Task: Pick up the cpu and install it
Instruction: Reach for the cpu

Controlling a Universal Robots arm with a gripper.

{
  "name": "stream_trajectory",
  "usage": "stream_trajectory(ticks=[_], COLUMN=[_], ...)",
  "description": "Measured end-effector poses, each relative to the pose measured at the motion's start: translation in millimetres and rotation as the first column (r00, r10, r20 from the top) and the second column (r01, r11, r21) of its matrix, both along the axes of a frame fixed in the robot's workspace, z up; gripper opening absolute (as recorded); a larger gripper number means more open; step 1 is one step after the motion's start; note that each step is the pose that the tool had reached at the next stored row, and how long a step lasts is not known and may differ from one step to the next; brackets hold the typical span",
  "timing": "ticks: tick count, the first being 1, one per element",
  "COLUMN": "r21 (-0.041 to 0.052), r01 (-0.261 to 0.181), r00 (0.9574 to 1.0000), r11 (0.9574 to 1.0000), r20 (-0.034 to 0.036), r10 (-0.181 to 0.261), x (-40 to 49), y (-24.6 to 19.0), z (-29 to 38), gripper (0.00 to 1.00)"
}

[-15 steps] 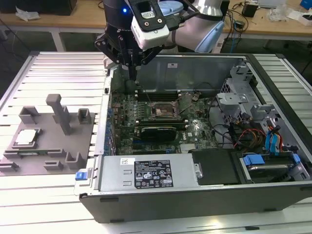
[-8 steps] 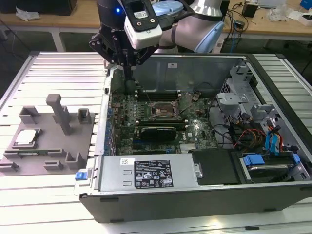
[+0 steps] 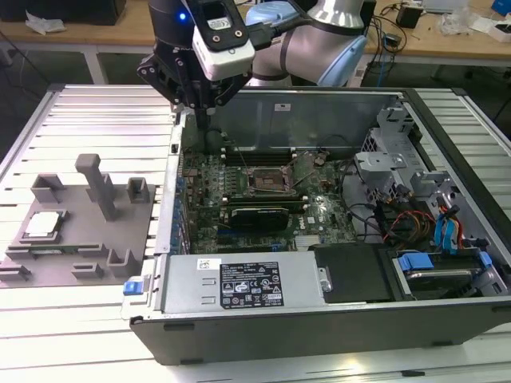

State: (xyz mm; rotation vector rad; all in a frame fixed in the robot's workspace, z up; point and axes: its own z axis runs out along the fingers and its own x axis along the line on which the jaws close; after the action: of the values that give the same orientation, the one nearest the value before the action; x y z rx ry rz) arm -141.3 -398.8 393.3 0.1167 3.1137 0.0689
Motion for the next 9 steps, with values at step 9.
stream_trajectory(ticks=[9], r21=[0.0000], r01=[0.000], r00=[1.0000], r11=[1.0000], r20=[0.0000], r10=[0.000], x=[-12.0], y=[0.0], z=[0.0], gripper=[0.11])
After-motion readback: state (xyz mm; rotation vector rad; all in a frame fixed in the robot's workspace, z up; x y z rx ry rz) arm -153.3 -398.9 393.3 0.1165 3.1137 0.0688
